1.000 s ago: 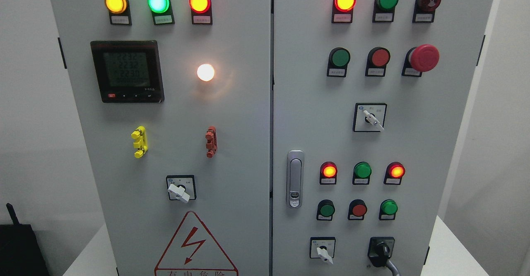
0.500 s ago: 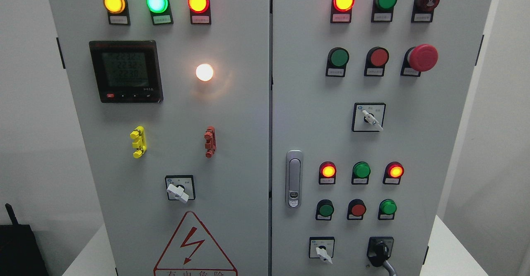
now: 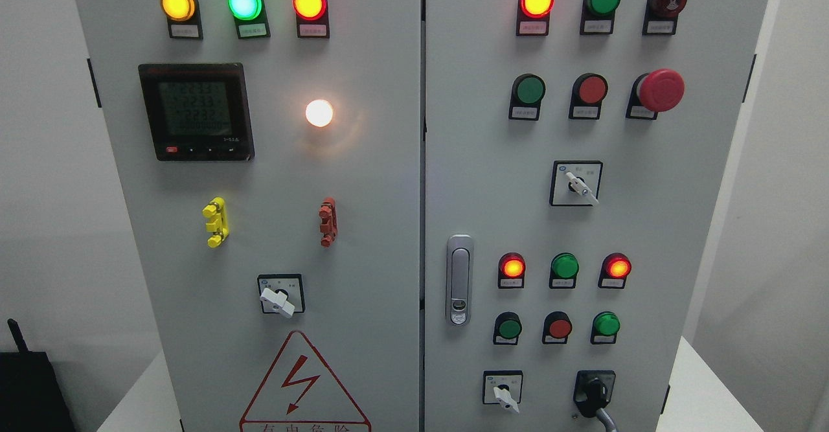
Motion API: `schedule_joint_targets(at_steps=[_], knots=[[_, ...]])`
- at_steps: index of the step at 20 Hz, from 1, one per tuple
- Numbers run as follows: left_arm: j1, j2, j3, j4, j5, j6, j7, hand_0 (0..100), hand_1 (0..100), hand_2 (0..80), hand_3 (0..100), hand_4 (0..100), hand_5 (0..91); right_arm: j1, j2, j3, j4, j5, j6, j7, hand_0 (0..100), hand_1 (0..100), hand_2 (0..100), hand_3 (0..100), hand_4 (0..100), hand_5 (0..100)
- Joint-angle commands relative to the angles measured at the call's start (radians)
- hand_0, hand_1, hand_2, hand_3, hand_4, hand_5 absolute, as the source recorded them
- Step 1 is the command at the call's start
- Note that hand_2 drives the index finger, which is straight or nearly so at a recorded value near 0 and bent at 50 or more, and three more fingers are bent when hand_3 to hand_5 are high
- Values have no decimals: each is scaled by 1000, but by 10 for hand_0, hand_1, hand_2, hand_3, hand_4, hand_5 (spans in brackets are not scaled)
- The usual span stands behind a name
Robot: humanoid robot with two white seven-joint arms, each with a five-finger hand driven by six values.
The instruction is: Trip black knob to open circuit
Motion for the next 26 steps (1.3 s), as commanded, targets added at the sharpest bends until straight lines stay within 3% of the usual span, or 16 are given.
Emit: schedule_joint_targets(at_steps=[1, 26], knots=[[0, 0, 0, 0, -23, -1, 0, 120, 389, 0, 0, 0, 0, 1, -12, 12, -6, 0, -3, 3, 0, 0, 0, 974, 896, 911], [0, 0, 0, 0, -23, -1, 0, 120, 389, 0, 0, 0, 0, 1, -12, 14, -13, 0, -9, 1, 0, 0, 0, 974, 894, 907]])
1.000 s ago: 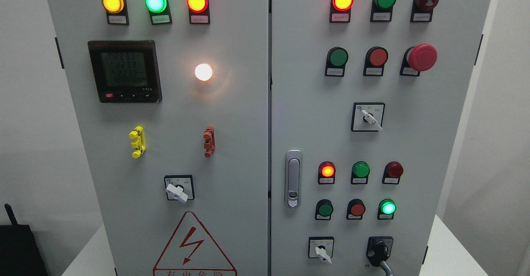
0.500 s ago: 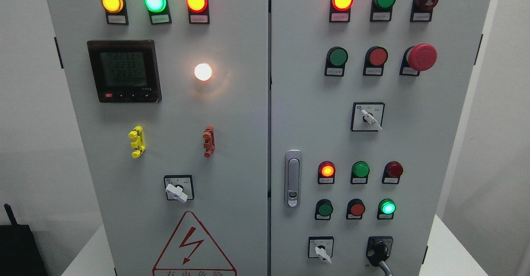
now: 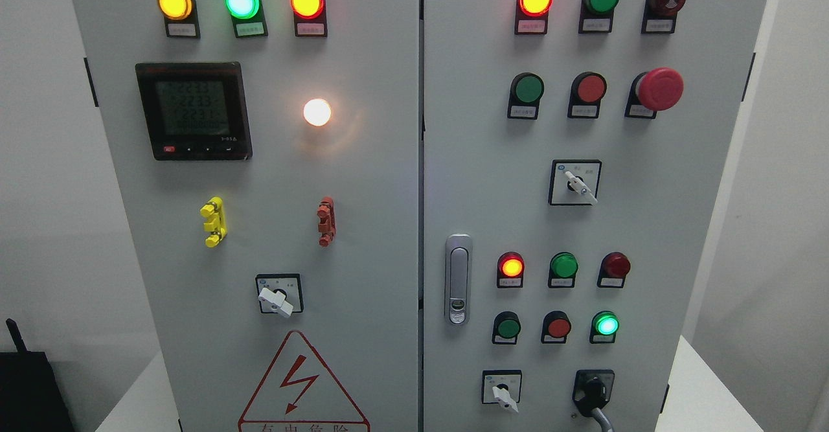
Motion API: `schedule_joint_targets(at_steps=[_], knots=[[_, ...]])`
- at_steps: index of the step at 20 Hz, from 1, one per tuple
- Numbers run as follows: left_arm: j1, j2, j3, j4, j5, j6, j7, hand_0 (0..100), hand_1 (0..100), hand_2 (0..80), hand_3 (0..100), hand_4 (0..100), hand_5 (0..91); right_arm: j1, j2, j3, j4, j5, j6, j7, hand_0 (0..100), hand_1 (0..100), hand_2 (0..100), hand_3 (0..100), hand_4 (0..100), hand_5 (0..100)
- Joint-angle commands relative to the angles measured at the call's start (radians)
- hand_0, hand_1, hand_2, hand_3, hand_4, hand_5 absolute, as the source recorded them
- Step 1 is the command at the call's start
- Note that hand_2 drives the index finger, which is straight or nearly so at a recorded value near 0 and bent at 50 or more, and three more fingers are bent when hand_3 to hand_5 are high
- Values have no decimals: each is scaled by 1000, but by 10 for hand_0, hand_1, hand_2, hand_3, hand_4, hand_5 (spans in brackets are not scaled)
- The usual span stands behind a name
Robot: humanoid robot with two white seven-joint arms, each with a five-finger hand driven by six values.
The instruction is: Trip black knob to open circuit
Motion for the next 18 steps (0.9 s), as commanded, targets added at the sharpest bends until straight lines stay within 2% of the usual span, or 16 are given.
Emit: schedule_joint_targets(at_steps=[1, 18], knots=[[0, 0, 0, 0, -23, 1, 0, 120, 389, 0, 0, 0, 0, 0, -12, 1, -4, 0, -2, 1, 0, 0, 0, 974, 894, 907], [0, 0, 0, 0, -23, 1, 0, 120, 389, 0, 0, 0, 0, 3, -18, -11, 4, -2, 0, 1, 0, 0, 0, 972, 894, 903]])
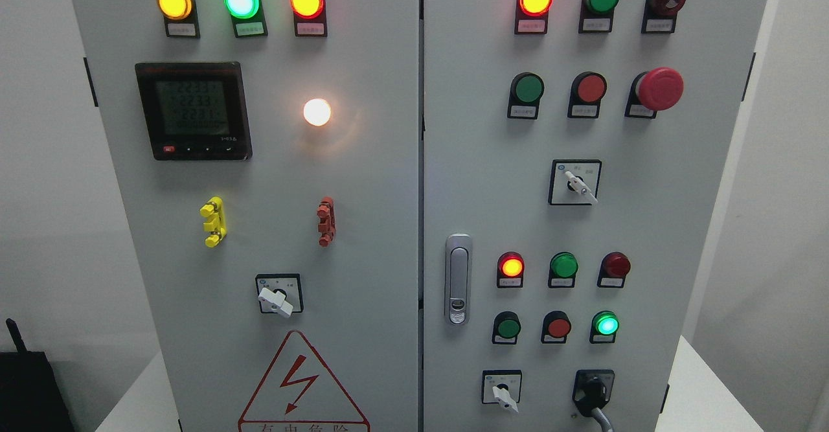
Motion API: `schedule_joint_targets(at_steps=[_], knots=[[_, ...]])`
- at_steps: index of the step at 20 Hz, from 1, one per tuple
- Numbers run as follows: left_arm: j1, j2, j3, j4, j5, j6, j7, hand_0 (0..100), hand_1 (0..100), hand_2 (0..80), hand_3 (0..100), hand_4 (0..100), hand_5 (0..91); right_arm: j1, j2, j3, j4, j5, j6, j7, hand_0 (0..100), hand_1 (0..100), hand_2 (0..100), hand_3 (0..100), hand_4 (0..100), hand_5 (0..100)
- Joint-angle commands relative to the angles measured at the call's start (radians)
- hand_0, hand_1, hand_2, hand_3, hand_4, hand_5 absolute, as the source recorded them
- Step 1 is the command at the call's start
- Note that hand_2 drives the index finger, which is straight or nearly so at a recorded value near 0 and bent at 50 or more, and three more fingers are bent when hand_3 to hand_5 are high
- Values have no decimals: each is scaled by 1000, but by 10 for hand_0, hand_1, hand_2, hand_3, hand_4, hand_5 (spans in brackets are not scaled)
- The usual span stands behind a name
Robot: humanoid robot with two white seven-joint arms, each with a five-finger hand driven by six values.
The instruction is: Trip black knob to open circuit
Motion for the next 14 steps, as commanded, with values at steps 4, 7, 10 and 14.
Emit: schedule_joint_targets(at_steps=[4, 7, 10, 14], knots=[[0, 0, 0, 0, -23, 1, 0, 120, 389, 0, 0, 0, 0, 1, -23, -11, 9, -1, 0, 1, 0, 0, 0, 971, 893, 903], [0, 0, 0, 0, -23, 1, 0, 120, 389, 0, 0, 0, 0, 1, -23, -13, 9, -1, 0, 3, 0, 0, 0, 970, 893, 903], [0, 0, 0, 0, -23, 0, 0, 120, 389, 0, 0, 0, 0, 1, -26, -13, 9, -3, 0, 1, 0, 0, 0, 970, 893, 903], [0, 0, 0, 0, -23, 1, 0, 120, 389, 0, 0, 0, 0, 1, -29, -22, 9, -4, 0, 1, 0, 0, 0, 970, 893, 902]])
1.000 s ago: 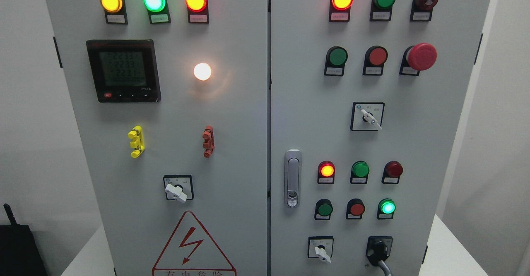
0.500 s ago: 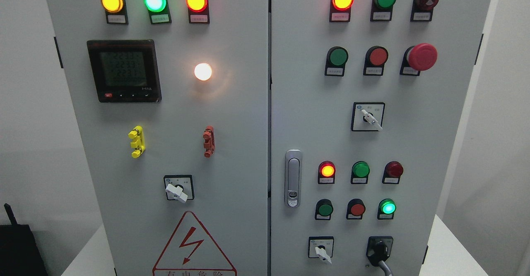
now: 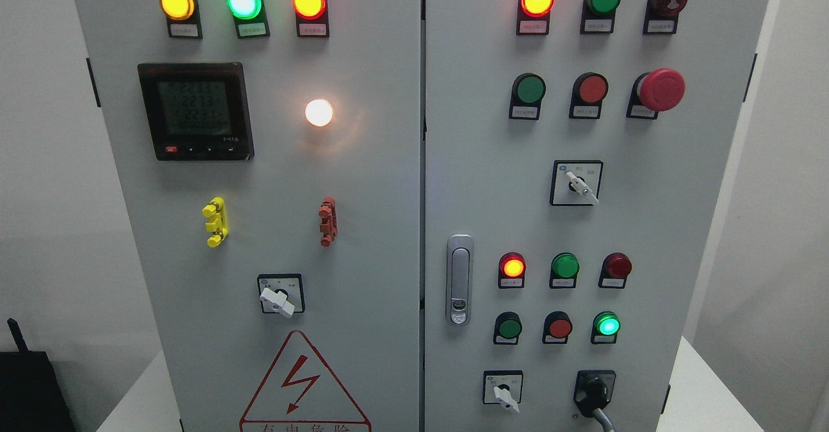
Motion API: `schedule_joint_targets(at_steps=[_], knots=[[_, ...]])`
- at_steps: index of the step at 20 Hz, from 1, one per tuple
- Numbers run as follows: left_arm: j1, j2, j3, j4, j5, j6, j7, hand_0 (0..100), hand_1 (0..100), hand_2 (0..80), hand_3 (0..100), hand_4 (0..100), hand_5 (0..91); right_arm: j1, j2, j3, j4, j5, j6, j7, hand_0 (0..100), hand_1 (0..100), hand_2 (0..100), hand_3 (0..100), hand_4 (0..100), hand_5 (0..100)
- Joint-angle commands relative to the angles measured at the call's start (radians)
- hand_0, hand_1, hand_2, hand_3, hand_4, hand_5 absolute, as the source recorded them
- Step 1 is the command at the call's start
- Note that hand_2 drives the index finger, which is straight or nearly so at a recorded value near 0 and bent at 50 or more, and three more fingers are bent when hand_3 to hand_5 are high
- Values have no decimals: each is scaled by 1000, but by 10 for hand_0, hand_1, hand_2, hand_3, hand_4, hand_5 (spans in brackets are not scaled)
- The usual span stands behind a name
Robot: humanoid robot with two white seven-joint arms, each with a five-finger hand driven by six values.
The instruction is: Trip black knob to open circuit
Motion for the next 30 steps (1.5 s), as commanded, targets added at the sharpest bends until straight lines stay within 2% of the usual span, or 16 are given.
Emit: schedule_joint_targets(at_steps=[1, 14, 30], knots=[[0, 0, 0, 0, -23, 3, 0, 120, 389, 0, 0, 0, 0, 0, -29, -14, 3, -2, 2, -3, 0, 0, 0, 970, 893, 902], [0, 0, 0, 0, -23, 3, 0, 120, 389, 0, 0, 0, 0, 0, -43, -32, 4, -5, 7, -3, 0, 0, 0, 972, 893, 902], [0, 0, 0, 0, -23, 3, 0, 120, 389, 0, 0, 0, 0, 0, -45, -36, 9, -5, 7, -3, 0, 0, 0, 974, 891, 901]])
